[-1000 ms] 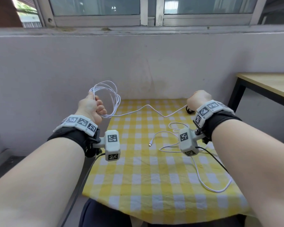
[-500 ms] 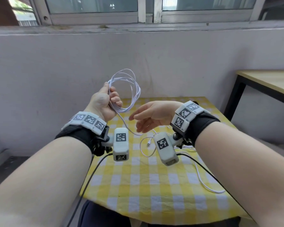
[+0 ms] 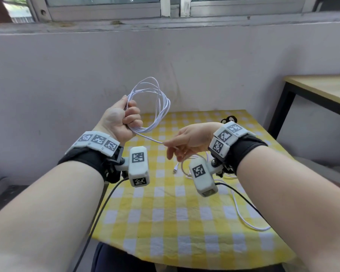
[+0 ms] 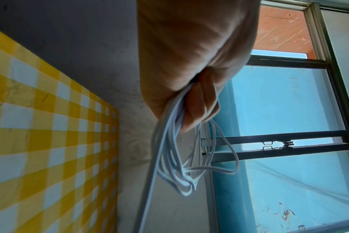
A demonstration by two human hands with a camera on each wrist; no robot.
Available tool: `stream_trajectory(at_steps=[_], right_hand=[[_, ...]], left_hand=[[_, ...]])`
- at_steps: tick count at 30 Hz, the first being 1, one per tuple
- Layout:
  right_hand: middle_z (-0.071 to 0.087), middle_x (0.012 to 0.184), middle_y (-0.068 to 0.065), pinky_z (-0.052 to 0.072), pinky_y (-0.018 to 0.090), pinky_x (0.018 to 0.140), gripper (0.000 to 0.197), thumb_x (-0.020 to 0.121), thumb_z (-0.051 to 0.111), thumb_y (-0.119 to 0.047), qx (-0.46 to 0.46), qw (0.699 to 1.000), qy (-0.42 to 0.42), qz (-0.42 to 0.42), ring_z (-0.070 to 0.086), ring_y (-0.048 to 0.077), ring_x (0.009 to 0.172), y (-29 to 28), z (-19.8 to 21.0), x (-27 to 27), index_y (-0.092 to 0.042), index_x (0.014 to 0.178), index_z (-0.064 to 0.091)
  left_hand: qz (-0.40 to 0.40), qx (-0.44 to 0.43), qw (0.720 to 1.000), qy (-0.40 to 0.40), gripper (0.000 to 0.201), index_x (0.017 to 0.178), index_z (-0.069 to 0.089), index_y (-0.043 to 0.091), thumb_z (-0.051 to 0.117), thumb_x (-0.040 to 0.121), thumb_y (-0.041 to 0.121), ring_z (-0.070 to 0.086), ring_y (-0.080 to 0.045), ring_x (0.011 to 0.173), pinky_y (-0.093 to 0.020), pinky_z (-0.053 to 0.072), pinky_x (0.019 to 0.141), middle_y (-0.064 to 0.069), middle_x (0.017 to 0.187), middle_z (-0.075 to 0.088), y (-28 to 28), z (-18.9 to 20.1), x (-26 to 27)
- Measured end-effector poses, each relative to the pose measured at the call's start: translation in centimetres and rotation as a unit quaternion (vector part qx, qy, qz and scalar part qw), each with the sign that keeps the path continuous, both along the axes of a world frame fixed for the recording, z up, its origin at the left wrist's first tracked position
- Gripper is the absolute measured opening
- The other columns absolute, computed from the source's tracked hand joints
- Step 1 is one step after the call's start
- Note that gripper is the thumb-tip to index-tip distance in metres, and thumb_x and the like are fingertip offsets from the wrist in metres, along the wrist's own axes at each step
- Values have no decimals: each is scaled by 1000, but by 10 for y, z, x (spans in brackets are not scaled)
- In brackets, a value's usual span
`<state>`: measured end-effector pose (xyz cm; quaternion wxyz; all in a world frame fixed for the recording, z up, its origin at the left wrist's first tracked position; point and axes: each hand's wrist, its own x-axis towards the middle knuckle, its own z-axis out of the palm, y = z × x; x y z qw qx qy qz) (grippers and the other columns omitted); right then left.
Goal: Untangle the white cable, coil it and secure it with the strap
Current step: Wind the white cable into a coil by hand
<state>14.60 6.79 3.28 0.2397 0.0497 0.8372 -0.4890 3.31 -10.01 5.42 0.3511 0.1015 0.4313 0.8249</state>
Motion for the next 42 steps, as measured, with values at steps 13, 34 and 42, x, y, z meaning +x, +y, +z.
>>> stream_trajectory(at_steps=[13, 34, 42], right_hand=[[57, 70, 1, 43, 31, 69, 39, 75, 69, -56, 221, 959, 53, -171, 50, 17, 66, 65, -18, -5, -17, 76, 64], [66, 74, -9, 35, 22, 55, 25, 89, 62, -36, 276, 929, 57, -240, 49, 6, 63, 74, -16, -8, -13, 86, 73], [45, 65, 2, 43, 26, 61, 35, 96, 49, -37, 244, 911, -2, -332, 43, 16, 57, 63, -14, -17, -10, 73, 49]], left_hand=[[-73, -129, 987, 61, 41, 65, 37, 21, 29, 98, 44, 3, -8, 40, -15, 15, 34, 8, 40, 17, -19, -17, -20], [50, -210, 976, 19, 43, 65, 36, 21, 29, 100, 46, 19, -6, 24, -16, 17, 31, 10, 35, 24, -29, -37, -64], [41, -210, 976, 29, 43, 67, 39, 21, 30, 99, 48, 19, -5, 25, -16, 16, 34, 10, 36, 23, -25, -36, -61]])
